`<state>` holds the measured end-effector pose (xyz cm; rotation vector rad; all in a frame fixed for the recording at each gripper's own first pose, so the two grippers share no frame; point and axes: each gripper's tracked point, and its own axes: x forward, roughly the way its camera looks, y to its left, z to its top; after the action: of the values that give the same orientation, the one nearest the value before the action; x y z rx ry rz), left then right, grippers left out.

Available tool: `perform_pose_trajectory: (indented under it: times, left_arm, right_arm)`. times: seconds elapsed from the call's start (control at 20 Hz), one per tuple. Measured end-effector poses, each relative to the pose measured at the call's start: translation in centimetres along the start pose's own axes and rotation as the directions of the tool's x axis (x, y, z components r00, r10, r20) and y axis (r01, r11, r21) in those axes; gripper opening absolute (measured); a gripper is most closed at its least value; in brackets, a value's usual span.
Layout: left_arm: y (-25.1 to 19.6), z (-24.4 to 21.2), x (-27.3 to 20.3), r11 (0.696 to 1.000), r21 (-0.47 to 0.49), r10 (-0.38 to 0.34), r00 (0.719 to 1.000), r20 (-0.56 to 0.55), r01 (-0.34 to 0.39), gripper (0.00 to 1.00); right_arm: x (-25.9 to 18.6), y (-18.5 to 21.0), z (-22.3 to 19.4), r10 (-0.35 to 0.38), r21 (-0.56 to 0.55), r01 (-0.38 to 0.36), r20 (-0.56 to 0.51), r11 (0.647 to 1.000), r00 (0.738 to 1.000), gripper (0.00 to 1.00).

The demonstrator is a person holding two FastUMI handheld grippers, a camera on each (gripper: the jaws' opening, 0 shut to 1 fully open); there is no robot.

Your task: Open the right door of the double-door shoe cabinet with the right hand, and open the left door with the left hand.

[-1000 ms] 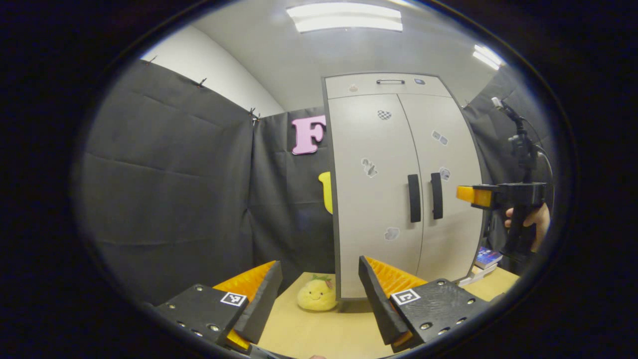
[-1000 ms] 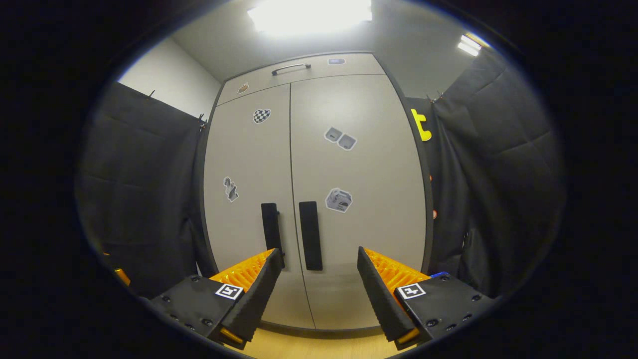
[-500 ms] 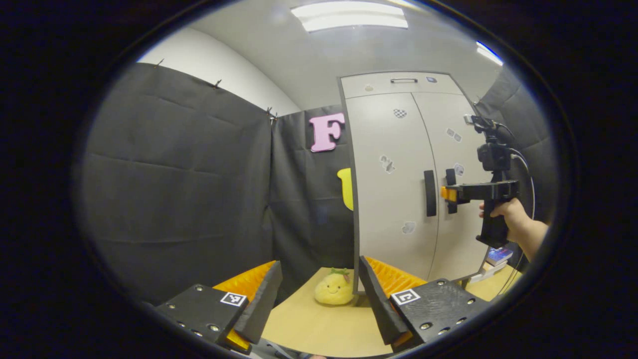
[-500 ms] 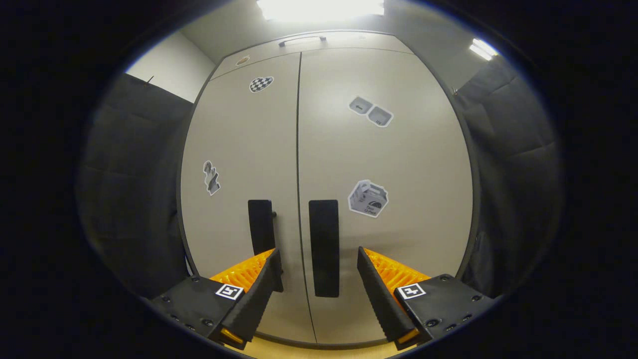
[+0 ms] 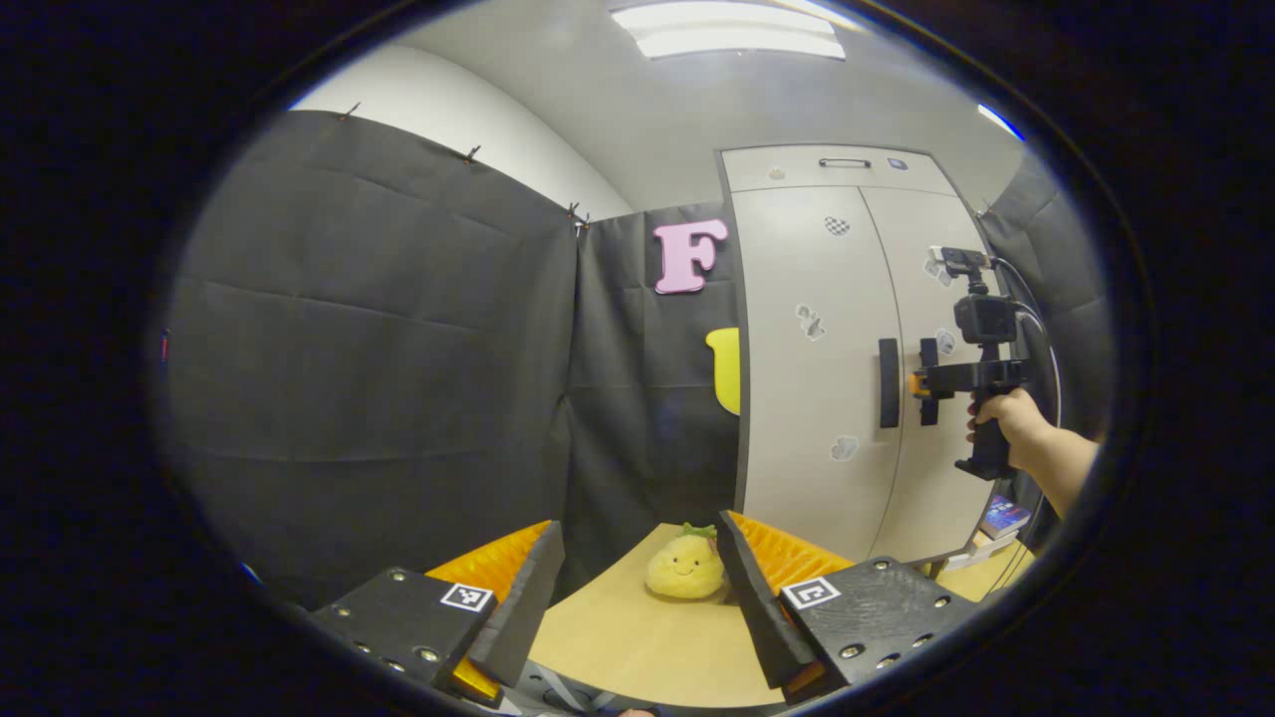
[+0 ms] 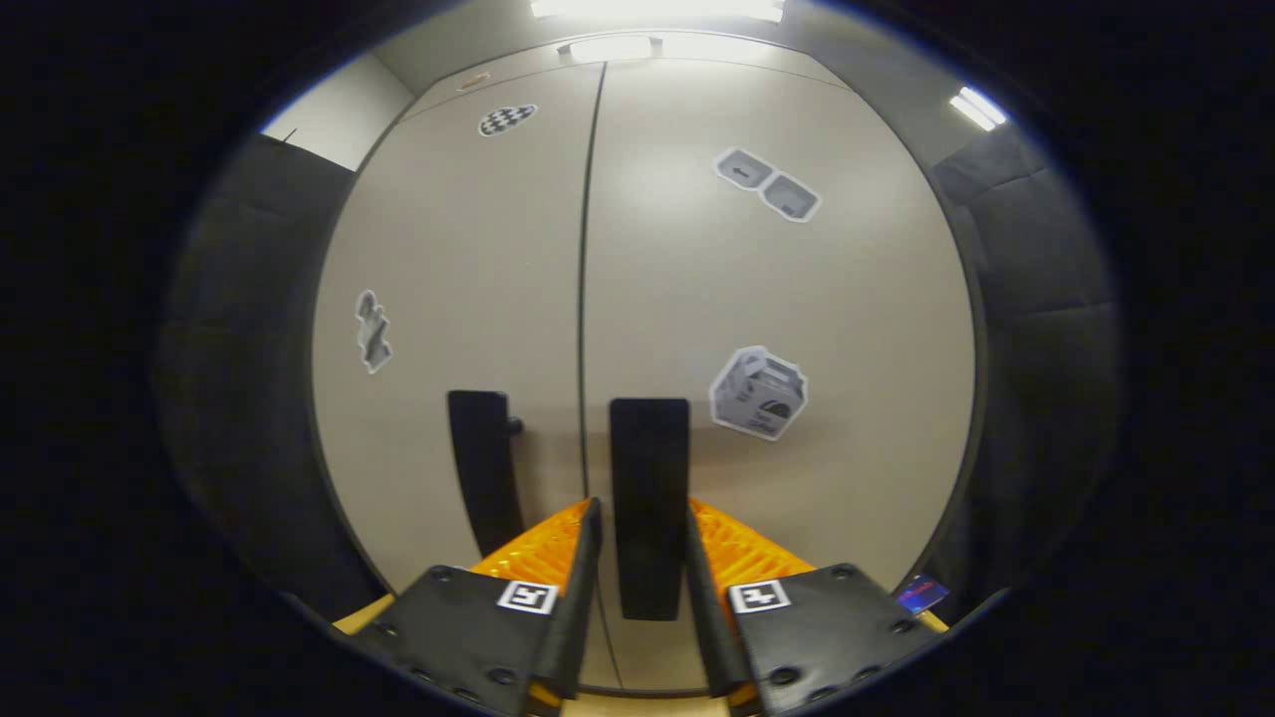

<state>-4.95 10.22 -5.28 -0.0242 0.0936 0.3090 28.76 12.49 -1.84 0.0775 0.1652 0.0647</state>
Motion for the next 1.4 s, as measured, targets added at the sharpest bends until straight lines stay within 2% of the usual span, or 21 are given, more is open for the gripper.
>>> perform_pose_trajectory:
  times: [0.05, 0.15, 0.25, 0.5, 0.65, 0.85, 1.4]
  left_arm:
    - [-0.1, 0.1, 0.1, 1.000, 0.002, -0.004, 1.000, 0.003, 0.004, 0.89]
    - [-0.7, 0.3, 0.7, 1.000, 0.006, -0.016, 1.000, 0.009, 0.016, 0.89]
    - [-1.1, 0.4, 0.7, 1.000, 0.005, -0.028, 0.999, 0.015, 0.028, 0.89]
    - [-1.4, 0.2, 0.7, 0.998, -0.018, -0.060, 0.998, 0.018, 0.061, 0.89]
    - [-2.4, -0.4, 1.1, 0.993, -0.047, -0.105, 0.994, 0.003, 0.105, 0.89]
    - [-5.3, 0.3, 2.5, 0.986, -0.038, -0.163, 0.986, 0.018, 0.164, 0.89]
    - [-11.7, 0.5, 2.2, 0.949, -0.051, -0.310, 0.950, 0.038, 0.312, 0.89]
  right_arm:
    - [0.0, 0.1, -0.2, 0.006, 0.018, -0.005, -0.016, 1.000, 1.000, 0.34]
    - [0.0, 0.1, -0.3, 0.015, 0.028, -0.014, -0.042, 1.000, 0.999, 0.34]
    - [0.0, 0.0, -0.4, 0.028, 0.020, -0.027, -0.052, 0.999, 0.998, 0.14]
    - [-1.3, 0.1, -0.3, 0.073, 0.006, -0.072, -0.079, 0.997, 0.994, 0.14]
    - [-2.3, 0.1, -0.2, 0.103, 0.014, -0.102, -0.090, 0.995, 0.991, 0.14]
    - [-5.1, -0.8, -0.5, 0.139, 0.024, -0.138, -0.101, 0.990, 0.985, 0.14]
    - [-11.2, -3.8, -0.6, 0.187, 0.032, -0.184, -0.126, 0.982, 0.974, 0.14]
